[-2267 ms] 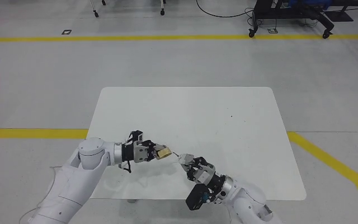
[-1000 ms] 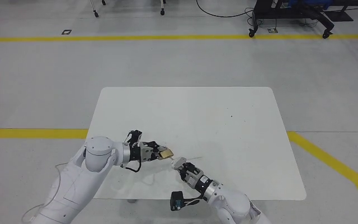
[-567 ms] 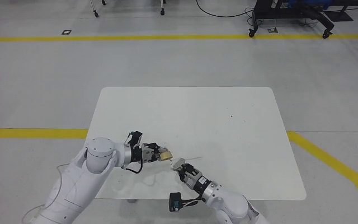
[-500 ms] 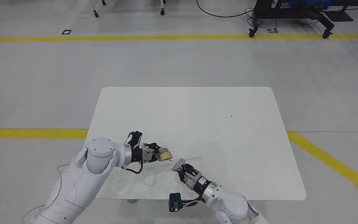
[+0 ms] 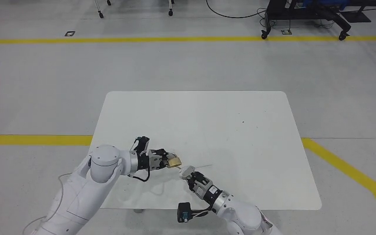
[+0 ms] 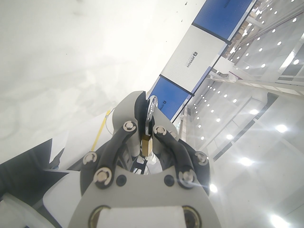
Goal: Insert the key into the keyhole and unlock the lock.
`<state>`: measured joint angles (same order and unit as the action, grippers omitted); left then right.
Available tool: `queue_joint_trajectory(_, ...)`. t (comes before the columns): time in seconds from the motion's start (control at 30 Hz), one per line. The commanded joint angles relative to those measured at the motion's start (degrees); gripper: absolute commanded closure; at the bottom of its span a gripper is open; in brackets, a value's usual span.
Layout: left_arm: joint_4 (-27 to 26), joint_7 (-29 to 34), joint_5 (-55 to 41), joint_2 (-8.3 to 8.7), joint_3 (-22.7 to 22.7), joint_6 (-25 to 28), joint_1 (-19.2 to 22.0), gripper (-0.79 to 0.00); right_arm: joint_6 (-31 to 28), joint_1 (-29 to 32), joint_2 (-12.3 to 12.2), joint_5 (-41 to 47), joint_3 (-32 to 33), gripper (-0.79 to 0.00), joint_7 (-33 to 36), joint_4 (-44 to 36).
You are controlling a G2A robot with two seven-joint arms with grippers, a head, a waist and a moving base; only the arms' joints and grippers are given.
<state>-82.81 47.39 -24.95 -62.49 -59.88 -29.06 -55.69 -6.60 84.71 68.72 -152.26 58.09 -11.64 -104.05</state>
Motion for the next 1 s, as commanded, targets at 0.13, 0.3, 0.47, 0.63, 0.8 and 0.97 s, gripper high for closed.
queue_joint_trajectory(0.13,-9.52,-23.73,8.04,-0.08,-1.53,-4.97,-4.75,0.0,5.5,3.06,-0.09,-3.01,0.57,0.0,4.64,-2.13)
queue_joint_trajectory(0.3,-14.67,-28.91,9.41,-0.5,-0.9,-9.52,-5.65,0.0,7.9,4.9,0.18,-5.97,-0.17,0.0,10.57,-3.13)
queue_joint_trajectory(0.47,-17.23,-31.41,8.03,-1.42,0.76,-11.57,-4.9,0.0,8.43,4.34,0.88,-6.98,-2.08,0.0,15.0,-2.43)
queue_joint_trajectory(0.63,-16.94,-31.16,7.78,-2.16,2.83,-12.27,-3.49,0.0,8.87,3.75,1.46,-5.26,-2.82,0.0,17.19,-1.86)
queue_joint_trajectory(0.8,-16.5,-30.85,7.82,-2.68,4.04,-12.83,-2.66,0.0,8.8,3.33,1.82,-4.77,-3.29,0.0,18.0,-1.38)
queue_joint_trajectory(0.97,-15.98,-29.89,8.05,-2.95,4.41,-12.92,-2.19,0.0,8.23,2.32,2.31,-5.33,-4.27,0.0,19.44,-0.27)
